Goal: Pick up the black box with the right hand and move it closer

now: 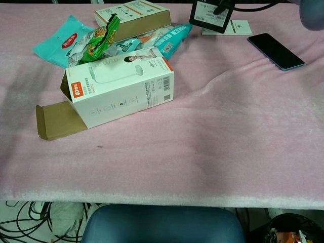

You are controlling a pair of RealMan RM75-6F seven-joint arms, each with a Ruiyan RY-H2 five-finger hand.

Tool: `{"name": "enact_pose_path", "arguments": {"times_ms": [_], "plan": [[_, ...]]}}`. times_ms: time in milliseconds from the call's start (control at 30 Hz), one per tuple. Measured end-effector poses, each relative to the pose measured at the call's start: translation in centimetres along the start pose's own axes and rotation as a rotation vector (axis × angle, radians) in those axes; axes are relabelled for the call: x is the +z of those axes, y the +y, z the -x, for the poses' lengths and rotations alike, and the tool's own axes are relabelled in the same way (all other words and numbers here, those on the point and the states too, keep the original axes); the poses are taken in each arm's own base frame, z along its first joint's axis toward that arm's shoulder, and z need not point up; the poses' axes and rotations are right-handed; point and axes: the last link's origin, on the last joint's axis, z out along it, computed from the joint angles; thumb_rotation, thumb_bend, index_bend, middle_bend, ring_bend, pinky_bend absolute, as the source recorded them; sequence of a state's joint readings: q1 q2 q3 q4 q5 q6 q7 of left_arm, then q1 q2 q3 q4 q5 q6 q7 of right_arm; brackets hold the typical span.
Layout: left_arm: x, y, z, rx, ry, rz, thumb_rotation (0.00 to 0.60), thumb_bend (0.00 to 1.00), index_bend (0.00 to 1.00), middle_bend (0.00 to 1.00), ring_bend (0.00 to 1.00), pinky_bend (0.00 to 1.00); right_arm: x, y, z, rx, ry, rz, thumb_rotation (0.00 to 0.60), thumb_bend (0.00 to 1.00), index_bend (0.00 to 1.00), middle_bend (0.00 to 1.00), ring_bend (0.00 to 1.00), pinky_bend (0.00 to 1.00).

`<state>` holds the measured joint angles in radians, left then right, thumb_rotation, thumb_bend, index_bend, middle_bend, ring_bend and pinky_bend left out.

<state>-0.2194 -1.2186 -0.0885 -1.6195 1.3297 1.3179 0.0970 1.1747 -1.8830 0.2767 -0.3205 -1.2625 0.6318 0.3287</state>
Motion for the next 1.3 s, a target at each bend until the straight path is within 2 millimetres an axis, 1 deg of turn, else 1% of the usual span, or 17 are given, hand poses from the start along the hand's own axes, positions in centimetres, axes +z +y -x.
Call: {"name": "enact_pose_path", "arguments": {"times_ms": [167,267,367,467,500,567,600,633,667,700,800,833,900,1167,1300], "plan": [[-0.2,0.2,0.0,0.004,0.0,0.023,0.6,0.0,0.0,0.0,0.0,0.0,-1.4,0.6,-1.2,0.076,0.068,-0.048,0.6,0.31,0.37,0.61,0.64,0.67],[-0.3,0.3,0.0,0.005,-0.004,0.041,0.6,0.0,0.0,0.0,0.0,0.0,-3.1,0.6,-1.5,0.141,0.082,-0.09,0.6,0.31,0.37,0.61,0.64,0.67],[-0.4,0.4,0.0,0.009,-0.008,0.056,0.6,0.0,0.0,0.0,0.0,0.0,-5.8,0.0,-1.6,0.217,0.075,-0.139,0.6,0.31,0.37,0.61,0.64,0.67],[-0.6,0.6,0.1,0.013,-0.013,0.073,0.6,0.0,0.0,0.0,0.0,0.0,-9.2,-0.8,-2.1,0.298,0.061,-0.181,0.6,0.31,0.37,0.61,0.64,0.67],[-0.6,0.6,0.1,0.013,-0.015,0.079,0.6,0.0,0.0,0.0,0.0,0.0,-10.8,-1.1,-2.4,0.329,0.057,-0.193,0.6,0.31,0.37,0.61,0.64,0.67],[-0.7,0.7,0.1,0.013,-0.016,0.092,0.6,0.0,0.0,0.0,0.0,0.0,-13.4,-1.3,-2.9,0.372,0.056,-0.204,0.6,0.31,0.37,0.6,0.64,0.67],[-0.8,0.7,0.0,0.012,-0.017,0.097,0.6,0.0,0.0,0.0,0.0,0.0,-15.7,-1.2,-3.4,0.407,0.06,-0.204,0.6,0.31,0.37,0.6,0.64,0.67],[-0.8,0.7,0.0,0.011,-0.017,0.102,0.6,0.0,0.0,0.0,0.0,0.0,-16.6,-1.2,-3.6,0.419,0.064,-0.201,0.6,0.31,0.37,0.6,0.64,0.67],[-0.9,0.7,0.0,0.01,-0.017,0.106,0.6,0.0,0.0,0.0,0.0,0.0,-18.0,-1.0,-4.0,0.435,0.072,-0.194,0.6,0.31,0.37,0.6,0.64,0.67],[-0.9,0.7,0.0,0.011,-0.017,0.11,0.6,0.0,0.0,0.0,0.0,0.0,-19.8,-0.5,-4.5,0.454,0.086,-0.178,0.6,0.31,0.37,0.61,0.64,0.67],[-1.0,0.7,-0.1,0.013,-0.016,0.122,0.6,0.0,0.0,0.0,0.0,0.0,-24.0,1.1,-5.4,0.466,0.129,-0.124,0.6,0.31,0.37,0.6,0.64,0.67],[-1.0,0.7,-0.1,0.015,-0.016,0.125,0.6,0.0,0.0,0.0,0.0,0.0,-24.9,1.5,-5.6,0.459,0.136,-0.113,0.6,0.31,0.37,0.6,0.64,0.67],[-1.1,0.7,-0.1,0.016,-0.016,0.13,0.6,0.0,0.0,0.0,0.0,0.0,-26.5,2.0,-5.5,0.452,0.136,-0.101,0.6,0.31,0.37,0.6,0.64,0.67],[-1.3,0.9,-0.2,0.02,-0.013,0.155,0.6,0.0,0.0,0.0,0.0,0.0,-29.6,2.4,-5.3,0.473,0.126,-0.096,0.6,0.31,0.38,0.6,0.64,0.67],[-1.5,0.9,-0.2,0.024,-0.01,0.169,0.6,0.0,0.0,0.0,0.0,0.0,-31.7,2.5,-5.3,0.482,0.124,-0.114,0.6,0.31,0.38,0.6,0.64,0.67]]}}
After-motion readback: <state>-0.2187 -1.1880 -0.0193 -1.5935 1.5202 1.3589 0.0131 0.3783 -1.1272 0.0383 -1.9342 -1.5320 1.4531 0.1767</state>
